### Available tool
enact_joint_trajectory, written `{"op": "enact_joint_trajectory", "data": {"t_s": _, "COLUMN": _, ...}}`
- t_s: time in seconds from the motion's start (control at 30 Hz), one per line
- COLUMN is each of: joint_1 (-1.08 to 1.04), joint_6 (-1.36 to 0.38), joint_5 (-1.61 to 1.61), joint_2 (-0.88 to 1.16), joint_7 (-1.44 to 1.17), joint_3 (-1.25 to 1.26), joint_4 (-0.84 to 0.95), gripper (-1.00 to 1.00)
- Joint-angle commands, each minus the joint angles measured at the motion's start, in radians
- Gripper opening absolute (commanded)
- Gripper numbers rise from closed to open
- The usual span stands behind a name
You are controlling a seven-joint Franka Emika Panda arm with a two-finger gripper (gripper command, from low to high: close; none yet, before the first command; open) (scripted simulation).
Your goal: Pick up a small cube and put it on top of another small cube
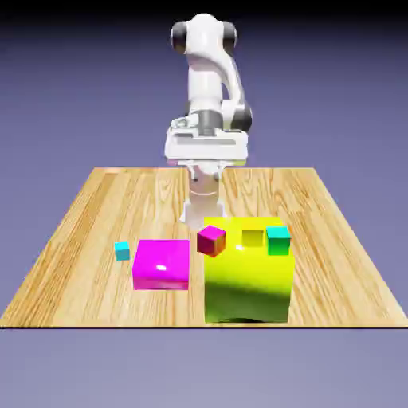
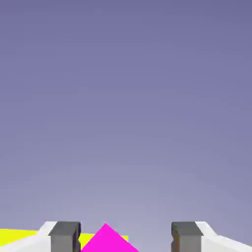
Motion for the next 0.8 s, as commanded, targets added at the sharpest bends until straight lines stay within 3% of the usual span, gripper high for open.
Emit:
{"op": "enact_joint_trajectory", "data": {"t_s": 0.0, "joint_1": 0.009, "joint_6": -0.002, "joint_5": 0.012, "joint_2": -0.001, "joint_7": 0.019, "joint_3": -0.036, "joint_4": -0.001, "gripper": 0.0}}
{"op": "enact_joint_trajectory", "data": {"t_s": 0.77, "joint_1": 0.224, "joint_6": -0.045, "joint_5": 0.29, "joint_2": -0.026, "joint_7": 0.45, "joint_3": -0.87, "joint_4": -0.032, "gripper": 0.0}}
